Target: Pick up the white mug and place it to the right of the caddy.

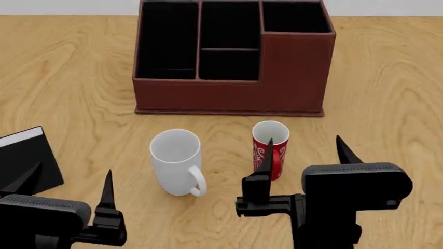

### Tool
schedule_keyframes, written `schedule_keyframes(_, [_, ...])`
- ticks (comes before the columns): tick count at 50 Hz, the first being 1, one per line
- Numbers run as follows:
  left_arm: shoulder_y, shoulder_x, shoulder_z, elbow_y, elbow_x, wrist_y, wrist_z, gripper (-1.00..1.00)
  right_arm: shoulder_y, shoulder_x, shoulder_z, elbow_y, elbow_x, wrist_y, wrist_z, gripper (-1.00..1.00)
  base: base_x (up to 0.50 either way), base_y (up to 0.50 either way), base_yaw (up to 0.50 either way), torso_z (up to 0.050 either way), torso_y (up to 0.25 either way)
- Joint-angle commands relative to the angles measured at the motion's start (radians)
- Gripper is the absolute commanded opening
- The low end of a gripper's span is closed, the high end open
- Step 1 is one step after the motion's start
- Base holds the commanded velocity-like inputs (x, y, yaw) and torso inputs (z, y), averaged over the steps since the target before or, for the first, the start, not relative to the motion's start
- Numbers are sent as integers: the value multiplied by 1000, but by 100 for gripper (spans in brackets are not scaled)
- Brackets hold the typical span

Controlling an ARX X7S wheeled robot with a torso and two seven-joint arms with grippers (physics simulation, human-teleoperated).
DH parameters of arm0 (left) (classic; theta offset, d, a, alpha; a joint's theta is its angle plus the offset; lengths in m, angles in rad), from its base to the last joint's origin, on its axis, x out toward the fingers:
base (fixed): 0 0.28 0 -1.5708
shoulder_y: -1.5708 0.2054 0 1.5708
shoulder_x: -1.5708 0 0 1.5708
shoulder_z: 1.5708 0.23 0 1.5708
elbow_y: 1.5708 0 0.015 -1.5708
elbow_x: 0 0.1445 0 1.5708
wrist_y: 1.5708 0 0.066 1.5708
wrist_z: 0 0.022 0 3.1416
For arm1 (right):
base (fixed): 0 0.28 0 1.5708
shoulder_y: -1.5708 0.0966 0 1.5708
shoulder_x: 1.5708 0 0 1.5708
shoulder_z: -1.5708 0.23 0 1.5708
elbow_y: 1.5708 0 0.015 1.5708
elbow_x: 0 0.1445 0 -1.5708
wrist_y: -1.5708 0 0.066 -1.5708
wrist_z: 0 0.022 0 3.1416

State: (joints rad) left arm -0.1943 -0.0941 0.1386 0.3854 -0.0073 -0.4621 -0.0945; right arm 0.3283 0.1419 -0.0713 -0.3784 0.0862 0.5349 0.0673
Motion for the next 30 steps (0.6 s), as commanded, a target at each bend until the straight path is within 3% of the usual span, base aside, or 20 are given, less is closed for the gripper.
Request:
schedule_keyframes(1, [-25, -6, 9, 39, -16, -35, -18, 100, 35, 11, -9, -23, 3, 23, 13, 100, 0, 0, 0, 0, 0])
schedule_keyframes(18, [-21, -32, 52, 61, -4, -37, -41, 100, 32, 22, 3, -26, 22, 18, 27, 100, 0, 0, 0, 0, 0])
schedule_keyframes(30, [-21, -37, 65, 60, -21, -27, -46, 100, 32, 34, -4, -32, 24, 16, 33, 100, 237, 0, 0, 0, 0])
